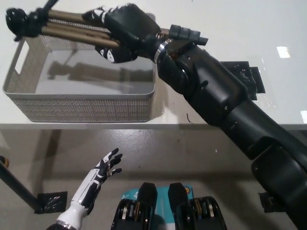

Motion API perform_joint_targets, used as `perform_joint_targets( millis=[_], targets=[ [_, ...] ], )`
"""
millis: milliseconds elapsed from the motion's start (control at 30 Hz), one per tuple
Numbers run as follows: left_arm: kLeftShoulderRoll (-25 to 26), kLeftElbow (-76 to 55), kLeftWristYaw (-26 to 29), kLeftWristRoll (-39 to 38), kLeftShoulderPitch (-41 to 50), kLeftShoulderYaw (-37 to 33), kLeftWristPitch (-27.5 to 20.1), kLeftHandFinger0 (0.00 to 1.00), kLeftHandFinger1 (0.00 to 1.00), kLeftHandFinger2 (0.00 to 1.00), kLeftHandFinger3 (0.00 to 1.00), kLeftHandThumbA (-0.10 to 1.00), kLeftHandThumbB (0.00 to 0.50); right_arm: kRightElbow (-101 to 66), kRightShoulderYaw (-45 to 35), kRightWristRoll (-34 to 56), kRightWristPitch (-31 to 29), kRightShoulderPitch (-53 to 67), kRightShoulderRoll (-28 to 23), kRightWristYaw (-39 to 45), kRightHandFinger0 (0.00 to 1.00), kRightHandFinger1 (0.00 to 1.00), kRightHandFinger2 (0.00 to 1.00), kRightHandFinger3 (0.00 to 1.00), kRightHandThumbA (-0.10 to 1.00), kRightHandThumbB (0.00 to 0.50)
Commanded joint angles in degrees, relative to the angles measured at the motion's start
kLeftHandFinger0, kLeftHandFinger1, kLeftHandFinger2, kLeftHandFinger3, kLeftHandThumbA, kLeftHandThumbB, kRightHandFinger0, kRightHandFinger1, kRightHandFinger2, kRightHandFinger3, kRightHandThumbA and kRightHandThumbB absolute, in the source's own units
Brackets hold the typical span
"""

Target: The robot uses its right hand to pick the tripod on the desk and places it into a rectangular container on the left.

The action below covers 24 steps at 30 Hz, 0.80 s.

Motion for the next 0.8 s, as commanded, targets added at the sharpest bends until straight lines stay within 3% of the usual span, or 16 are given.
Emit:
perform_joint_targets(
  millis=[0, 67, 133, 167, 200, 233, 267, 300, 333, 367, 467, 767],
  targets=[
    [0.6, -1.0, -0.4, 1.0, -1.0, -0.6, -1.2, 0.92, 1.00, 1.00, 1.00, 1.00, 0.500, -0.3, 0.3, -2.5, -2.2, -4.2, 1.1, -3.5, 0.00, 0.20, 0.57, 0.46, -0.10, 0.273],
    [0.5, -0.9, -0.4, 1.3, -1.2, -0.8, -1.2, 0.90, 1.00, 1.00, 1.00, 1.00, 0.500, 1.4, 0.7, -2.7, -2.7, -4.7, 1.4, -3.5, 0.00, 0.11, 0.36, 0.38, -0.10, 0.277],
    [0.4, -0.8, -0.4, 1.3, -1.7, -0.9, -0.9, 0.89, 1.00, 1.00, 1.00, 1.00, 0.500, 2.9, 1.1, -3.4, -3.8, -5.1, 1.7, -5.4, 0.00, 0.01, 0.25, 0.33, -0.10, 0.250],
    [0.3, -0.8, -0.3, 1.4, -1.7, -1.0, -0.8, 0.89, 1.00, 1.00, 1.00, 1.00, 0.500, 3.7, 1.5, -3.9, -4.5, -5.3, 1.8, -6.7, 0.00, 0.00, 0.26, 0.33, -0.10, 0.243],
    [0.4, -0.7, -0.5, 1.3, -1.8, -1.1, -1.0, 0.88, 1.00, 1.00, 1.00, 1.00, 0.500, 4.3, 1.9, -4.5, -4.8, -5.3, 2.0, -7.8, 0.00, 0.00, 0.33, 0.32, -0.10, 0.229],
    [0.4, -0.6, -0.7, 1.0, -1.8, -1.2, -1.1, 0.87, 1.00, 1.00, 1.00, 1.00, 0.500, 4.9, 2.3, -5.5, -4.7, -5.2, 2.3, -9.8, 0.00, 0.00, 0.34, 0.39, 0.03, 0.263],
    [0.5, -0.7, -0.6, 1.1, -1.8, -1.2, -1.0, 0.86, 1.00, 1.00, 1.00, 1.00, 0.500, 5.1, 2.7, -5.8, -4.3, -5.5, 2.4, -8.8, 0.10, 0.16, 0.48, 0.54, 0.37, 0.311],
    [0.5, -0.7, -0.8, 0.8, -1.9, -1.2, -0.6, 0.86, 1.00, 1.00, 1.00, 1.00, 0.500, 4.3, 2.9, -5.4, -2.9, -5.9, 2.3, -4.2, 0.57, 0.74, 0.97, 1.00, 0.82, 0.409],
    [0.5, -0.6, -0.9, 0.9, -2.1, -1.2, -0.7, 0.86, 1.00, 1.00, 1.00, 1.00, 0.500, 4.0, 2.9, -4.8, -2.3, -6.3, 2.3, -1.2, 0.79, 1.00, 1.00, 1.00, 0.93, 0.475],
    [0.4, -0.6, -0.9, 0.9, -2.1, -1.3, -0.7, 0.86, 1.00, 1.00, 1.00, 1.00, 0.500, 3.7, 2.4, -3.7, -2.2, -6.4, 2.2, 0.8, 1.00, 1.00, 1.00, 1.00, 0.91, 0.489],
    [0.5, 0.1, -0.9, 1.5, -3.0, -1.7, -1.3, 0.86, 1.00, 1.00, 1.00, 1.00, 0.500, 2.9, 1.3, -2.0, -1.3, -7.7, 1.7, 5.2, 1.00, 1.00, 1.00, 1.00, 1.00, 0.500],
    [0.7, 1.4, -0.7, 2.4, -3.5, -2.6, -2.6, 0.87, 1.00, 1.00, 1.00, 1.00, 0.500, -1.1, -4.8, 3.6, 0.4, -11.1, 0.9, 11.9, 1.00, 1.00, 1.00, 1.00, 1.00, 0.500]
  ],
)
